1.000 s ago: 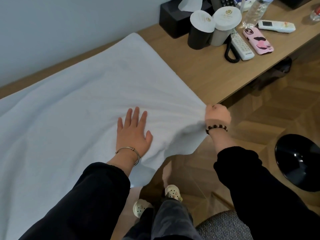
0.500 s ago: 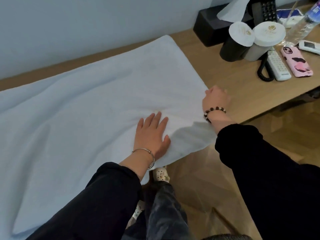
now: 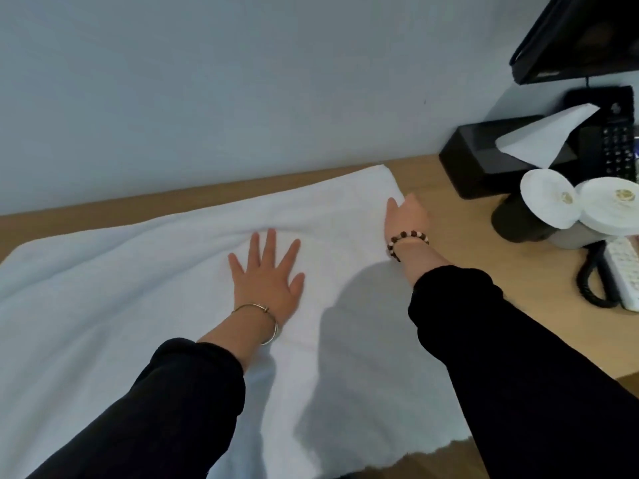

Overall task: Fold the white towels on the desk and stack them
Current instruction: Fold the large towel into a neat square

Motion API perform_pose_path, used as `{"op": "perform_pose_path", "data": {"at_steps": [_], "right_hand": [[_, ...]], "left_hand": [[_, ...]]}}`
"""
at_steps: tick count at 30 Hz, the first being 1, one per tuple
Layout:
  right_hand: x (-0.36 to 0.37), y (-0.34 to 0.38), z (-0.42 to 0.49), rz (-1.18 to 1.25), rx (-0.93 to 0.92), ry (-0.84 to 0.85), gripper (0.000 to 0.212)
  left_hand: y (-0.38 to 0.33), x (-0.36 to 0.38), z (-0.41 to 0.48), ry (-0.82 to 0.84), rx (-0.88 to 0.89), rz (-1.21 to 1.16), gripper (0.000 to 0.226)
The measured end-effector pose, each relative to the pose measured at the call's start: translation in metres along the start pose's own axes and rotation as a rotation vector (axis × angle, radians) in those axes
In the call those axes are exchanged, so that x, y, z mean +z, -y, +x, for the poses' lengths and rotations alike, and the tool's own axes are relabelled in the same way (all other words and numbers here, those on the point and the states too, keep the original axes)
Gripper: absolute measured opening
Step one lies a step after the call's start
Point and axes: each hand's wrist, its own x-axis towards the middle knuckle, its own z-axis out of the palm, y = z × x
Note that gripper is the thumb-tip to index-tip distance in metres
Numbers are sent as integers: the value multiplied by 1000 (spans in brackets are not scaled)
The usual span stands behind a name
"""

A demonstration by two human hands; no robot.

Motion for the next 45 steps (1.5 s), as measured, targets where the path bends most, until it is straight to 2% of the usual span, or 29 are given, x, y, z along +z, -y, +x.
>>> {"op": "perform_pose_path", "data": {"at_steps": [4,7,9,11,13,16,18,20,21,25,27,31,34,36,39,42,45], "right_hand": [[-3,-14,31,-142,56,-35,26],[-8,-6,35,-270,138,-148,34],[-4,15,22,-213,-33,-225,44],[13,40,-5,-173,-338,-87,51],[33,54,-34,-289,-470,128,54],[40,58,-40,-416,-392,231,56],[39,69,-41,-450,-299,288,59],[43,91,-53,-464,-292,300,60],[48,104,-66,-456,-359,279,60],[70,169,-138,-333,-788,307,57],[79,198,-171,-311,-933,332,55],[95,244,-214,-252,-1074,400,52],[107,280,-237,-197,-1117,463,50],[117,305,-250,-163,-1128,488,47],[136,341,-263,-147,-1104,510,38],[158,374,-268,-205,-1094,558,31],[175,399,-275,-307,-1138,690,24]], "left_hand": [[-15,3,10,-21,47,-6,65],[-30,2,23,-8,76,8,66],[-34,-1,27,4,86,0,65],[-33,-6,27,14,100,-13,66],[-23,-11,26,32,132,-63,69],[7,-32,17,14,227,-231,60],[33,-47,3,-139,261,-349,38],[64,-56,-15,-273,173,-373,27],[79,-59,-24,-311,113,-369,29],[146,-57,-58,-430,-229,-332,39],[181,-54,-77,-477,-412,-328,44],[254,-44,-111,-374,-855,-396,50],[297,-35,-123,-326,-1135,-723,40],[318,-31,-122,-292,-1166,-799,36],[344,-27,-112,-217,-1086,-863,31],[362,-28,-103,-132,-1047,-898,9],[370,-26,-96,-65,-928,-835,25]]}}
